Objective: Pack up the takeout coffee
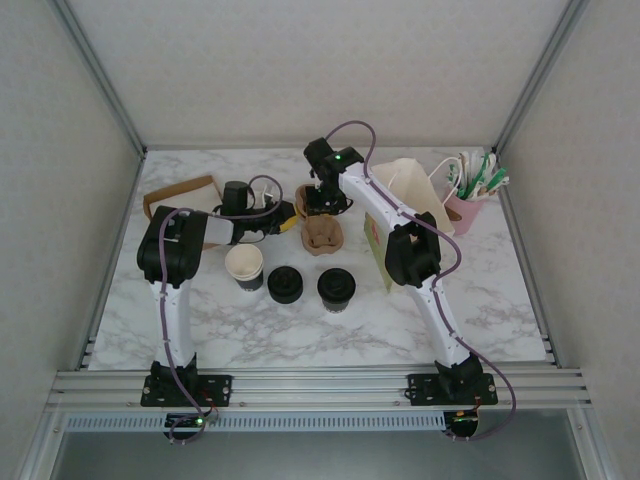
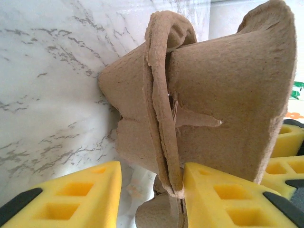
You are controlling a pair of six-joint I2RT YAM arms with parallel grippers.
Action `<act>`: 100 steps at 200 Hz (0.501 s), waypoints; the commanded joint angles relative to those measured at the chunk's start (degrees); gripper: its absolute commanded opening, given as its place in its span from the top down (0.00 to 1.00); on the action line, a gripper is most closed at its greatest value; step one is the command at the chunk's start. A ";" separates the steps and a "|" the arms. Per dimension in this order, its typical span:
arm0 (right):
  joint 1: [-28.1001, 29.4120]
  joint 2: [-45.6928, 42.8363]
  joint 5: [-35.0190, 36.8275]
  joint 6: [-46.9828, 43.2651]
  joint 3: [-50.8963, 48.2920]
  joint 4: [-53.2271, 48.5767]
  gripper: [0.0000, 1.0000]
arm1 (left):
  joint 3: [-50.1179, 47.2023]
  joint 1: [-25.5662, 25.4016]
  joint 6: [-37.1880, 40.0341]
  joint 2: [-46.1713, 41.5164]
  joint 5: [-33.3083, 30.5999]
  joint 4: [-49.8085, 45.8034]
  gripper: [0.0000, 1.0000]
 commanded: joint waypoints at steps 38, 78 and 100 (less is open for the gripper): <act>0.56 0.85 0.77 1.47 1.89 -0.07 0.74 | 1.68 -0.73 2.11 -0.92 0.16 -1.18 0.62; 0.59 -0.03 0.22 1.99 3.52 0.01 0.74 | 2.95 -1.77 4.63 -0.74 -0.93 -4.52 0.63; 0.56 -0.90 0.84 2.34 3.38 -0.01 0.74 | 3.26 -1.93 5.43 -0.69 -1.30 -5.59 0.63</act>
